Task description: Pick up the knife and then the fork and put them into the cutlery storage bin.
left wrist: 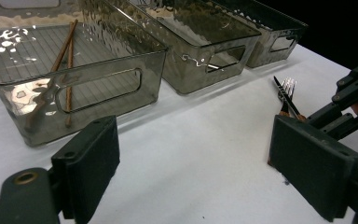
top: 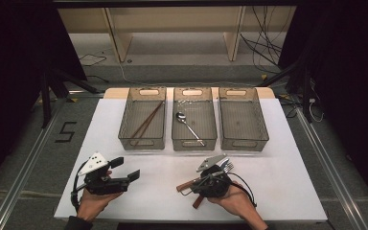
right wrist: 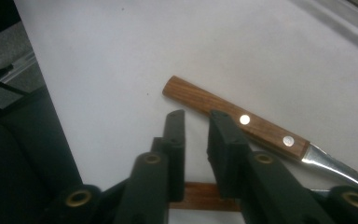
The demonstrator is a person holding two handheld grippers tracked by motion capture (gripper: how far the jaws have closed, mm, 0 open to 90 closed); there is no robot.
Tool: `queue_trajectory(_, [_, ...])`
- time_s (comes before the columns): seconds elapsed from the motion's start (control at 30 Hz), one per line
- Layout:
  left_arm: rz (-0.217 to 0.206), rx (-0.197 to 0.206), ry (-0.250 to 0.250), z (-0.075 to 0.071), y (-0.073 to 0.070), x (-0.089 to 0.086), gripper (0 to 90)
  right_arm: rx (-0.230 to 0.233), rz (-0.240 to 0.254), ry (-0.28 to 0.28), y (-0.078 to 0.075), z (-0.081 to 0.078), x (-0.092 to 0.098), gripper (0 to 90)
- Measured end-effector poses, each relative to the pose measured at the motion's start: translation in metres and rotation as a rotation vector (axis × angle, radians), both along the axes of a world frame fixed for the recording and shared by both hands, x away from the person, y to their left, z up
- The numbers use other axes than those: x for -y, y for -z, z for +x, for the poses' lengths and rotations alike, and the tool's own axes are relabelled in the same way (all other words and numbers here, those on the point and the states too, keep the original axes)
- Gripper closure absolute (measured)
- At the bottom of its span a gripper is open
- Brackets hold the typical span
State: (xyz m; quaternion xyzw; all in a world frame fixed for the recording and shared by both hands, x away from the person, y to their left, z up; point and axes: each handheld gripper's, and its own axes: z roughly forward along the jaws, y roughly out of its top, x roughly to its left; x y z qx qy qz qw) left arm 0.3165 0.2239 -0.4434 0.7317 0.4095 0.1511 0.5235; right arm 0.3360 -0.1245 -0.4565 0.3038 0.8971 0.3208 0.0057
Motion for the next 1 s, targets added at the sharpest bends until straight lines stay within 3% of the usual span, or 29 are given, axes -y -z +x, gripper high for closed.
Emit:
queue_trajectory(0.17, [0.003, -0.003, -0.001, 0.000, 0.000, 0.000, 15.7, -0.010, -0.035, -0.011, 0.007, -0.002, -0.003, 90.0])
queue_trajectory(0.43, [0.008, -0.001, -0.001, 0.000, 0.000, 0.001, 15.7, -0.015, -0.089, -0.047, 0.017, -0.008, -0.010, 90.0])
queue_trajectory(0.57, [0.006, -0.001, 0.001, 0.000, 0.000, 0.002, 15.7, -0.025, -0.089, -0.045, 0.018, -0.009, -0.007, 90.0])
queue_trajectory(0.77, [0.006, 0.001, 0.002, 0.000, 0.000, 0.002, 15.7, -0.027, -0.109, -0.027, 0.016, -0.013, 0.003, 90.0])
queue_trajectory(1.0, [0.013, -0.001, 0.007, -0.001, 0.000, 0.002, 15.7, -0.030, -0.114, 0.018, 0.010, -0.016, 0.027, 90.0])
